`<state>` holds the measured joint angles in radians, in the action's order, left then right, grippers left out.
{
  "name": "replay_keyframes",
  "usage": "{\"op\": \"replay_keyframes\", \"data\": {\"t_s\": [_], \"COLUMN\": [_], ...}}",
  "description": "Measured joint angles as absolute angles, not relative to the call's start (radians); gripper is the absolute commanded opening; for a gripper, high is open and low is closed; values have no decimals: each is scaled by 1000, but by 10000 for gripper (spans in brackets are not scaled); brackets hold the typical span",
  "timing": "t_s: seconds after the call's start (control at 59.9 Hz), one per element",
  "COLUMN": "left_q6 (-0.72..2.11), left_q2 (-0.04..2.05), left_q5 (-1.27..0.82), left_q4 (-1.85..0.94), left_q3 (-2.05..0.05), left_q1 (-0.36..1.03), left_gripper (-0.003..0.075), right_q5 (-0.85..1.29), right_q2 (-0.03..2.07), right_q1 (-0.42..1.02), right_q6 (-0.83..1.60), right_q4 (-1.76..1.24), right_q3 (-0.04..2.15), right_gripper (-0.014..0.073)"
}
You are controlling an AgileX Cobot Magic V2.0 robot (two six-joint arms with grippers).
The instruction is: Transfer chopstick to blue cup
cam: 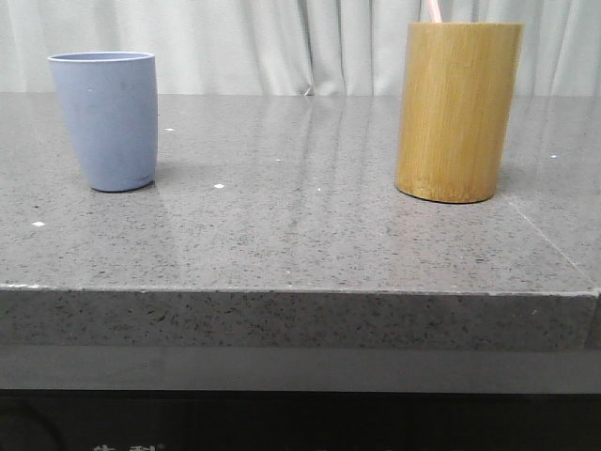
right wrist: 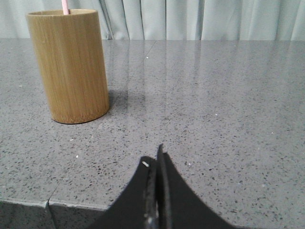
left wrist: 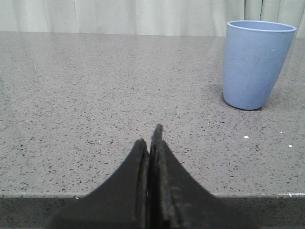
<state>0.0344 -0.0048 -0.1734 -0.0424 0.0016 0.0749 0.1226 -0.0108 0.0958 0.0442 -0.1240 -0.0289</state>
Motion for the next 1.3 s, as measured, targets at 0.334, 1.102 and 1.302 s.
{"op": "replay_keyframes", "data": {"t_s": [0.334, 1.102, 1.302], "left_q6": [34, 34, 34], "left_q2": [-5, -5, -5], "left_q5": [-173, -173, -118], "left_q4": [-42, -44, -77], "left_q3": [2, 2, 2], "left_q1": [75, 75, 75], "left_gripper": [-19, -19, -19], "right_q5": [123, 121, 75], "right_q2": [-11, -11, -11], "right_q1": [96, 96, 96], "right_q6": [44, 44, 44], "right_q4": [-124, -124, -124], "right_q3": [-29, -29, -29], "right_gripper": [-85, -85, -85]}}
